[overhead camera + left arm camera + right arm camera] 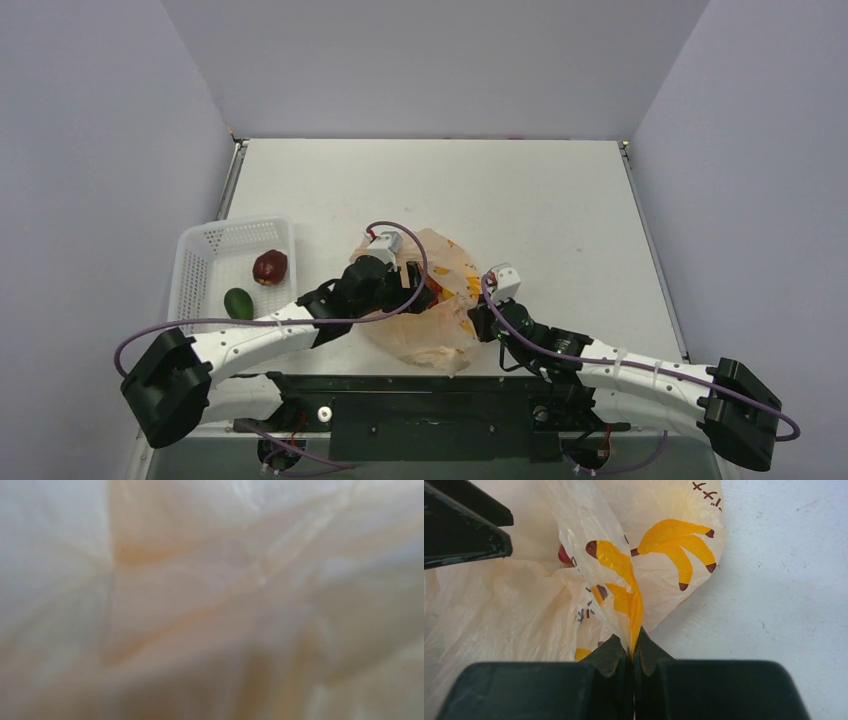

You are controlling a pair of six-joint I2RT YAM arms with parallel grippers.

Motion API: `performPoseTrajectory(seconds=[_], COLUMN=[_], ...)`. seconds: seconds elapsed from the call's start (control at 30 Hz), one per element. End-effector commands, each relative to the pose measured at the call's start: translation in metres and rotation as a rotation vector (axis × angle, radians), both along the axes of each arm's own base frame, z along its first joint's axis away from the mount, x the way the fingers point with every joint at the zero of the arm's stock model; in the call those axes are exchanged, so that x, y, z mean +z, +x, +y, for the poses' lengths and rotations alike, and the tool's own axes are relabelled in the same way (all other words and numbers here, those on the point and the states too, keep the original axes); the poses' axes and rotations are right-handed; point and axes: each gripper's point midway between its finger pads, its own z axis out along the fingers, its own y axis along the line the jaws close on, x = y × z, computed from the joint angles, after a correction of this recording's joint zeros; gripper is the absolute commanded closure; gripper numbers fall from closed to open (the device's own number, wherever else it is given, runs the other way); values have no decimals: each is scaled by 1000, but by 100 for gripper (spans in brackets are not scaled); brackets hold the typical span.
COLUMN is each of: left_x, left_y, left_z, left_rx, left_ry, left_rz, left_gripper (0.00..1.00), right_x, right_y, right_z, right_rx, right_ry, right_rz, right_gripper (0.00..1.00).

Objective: Take the fake fruits out of the plastic bag
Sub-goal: Take out the fake fruit from the plastic bag.

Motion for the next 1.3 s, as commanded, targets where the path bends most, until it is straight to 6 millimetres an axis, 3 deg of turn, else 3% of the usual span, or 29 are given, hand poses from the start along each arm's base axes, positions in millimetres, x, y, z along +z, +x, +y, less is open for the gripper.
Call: performPoseTrajectory(seconds=[0.0, 0.07, 0.27, 0.43, 0.8, 1.03, 1.17, 1.27], left_x=[9, 0, -18, -27, -83, -95, -74, -63], left_y=[27, 33, 53, 69, 87, 90, 92, 92], left_z=[-10, -9, -4, -14, -32, -33, -31, -34], left_rx=[55, 84, 168, 169, 154, 116, 105, 86], left_ry=[-43, -32, -6, 13, 51, 72, 60, 42], left_rz=[-93, -86, -116, -134, -73, -40, -72, -69], left_gripper=[29, 34, 35, 37, 34, 54, 65, 79], right_x=[3, 3, -3, -2, 0, -1, -3, -6], right_y=[2, 4, 5, 4, 8, 9, 10, 9], right_z=[5, 5, -1, -4, -6, -5, -4, -1], right_rx=[13, 2, -41, -48, -66, -67, -67, -58], right_ry=[12, 8, 17, 33, 32, 17, 11, 2], right_rz=[-32, -29, -17, -21, -25, -23, -19, -8], right_gripper=[100, 100, 100, 100, 100, 100, 100, 100])
